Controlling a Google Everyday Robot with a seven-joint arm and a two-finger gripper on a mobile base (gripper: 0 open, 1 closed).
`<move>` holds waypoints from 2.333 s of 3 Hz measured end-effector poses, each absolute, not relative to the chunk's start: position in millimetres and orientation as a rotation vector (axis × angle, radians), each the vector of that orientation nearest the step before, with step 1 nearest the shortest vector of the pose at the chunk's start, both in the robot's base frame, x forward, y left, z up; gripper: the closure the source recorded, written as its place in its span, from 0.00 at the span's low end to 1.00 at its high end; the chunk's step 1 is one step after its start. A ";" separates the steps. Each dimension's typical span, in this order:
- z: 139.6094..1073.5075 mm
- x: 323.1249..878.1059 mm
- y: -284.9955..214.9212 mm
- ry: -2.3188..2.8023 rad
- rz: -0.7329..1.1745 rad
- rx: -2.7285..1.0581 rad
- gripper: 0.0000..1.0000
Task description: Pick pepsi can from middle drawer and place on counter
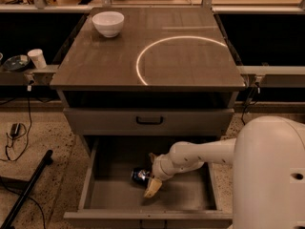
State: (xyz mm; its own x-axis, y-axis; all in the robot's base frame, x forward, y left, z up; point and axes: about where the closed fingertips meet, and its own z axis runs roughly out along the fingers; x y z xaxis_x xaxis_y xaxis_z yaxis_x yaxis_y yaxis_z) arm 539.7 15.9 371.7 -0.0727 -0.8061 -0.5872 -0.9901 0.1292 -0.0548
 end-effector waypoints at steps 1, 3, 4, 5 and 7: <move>371.6 539.6 15.9 1.930 0.502 -1.725 0.00; 371.6 539.6 15.9 1.930 0.502 -1.726 0.42; 371.6 539.6 15.9 1.930 0.502 -1.726 0.66; 371.6 539.6 16.0 1.930 0.502 -1.726 0.89; 381.1 540.6 16.3 1.931 0.495 -1.734 1.00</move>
Offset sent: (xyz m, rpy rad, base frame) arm 0.0000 0.0000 0.0000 0.0000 0.0000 0.0000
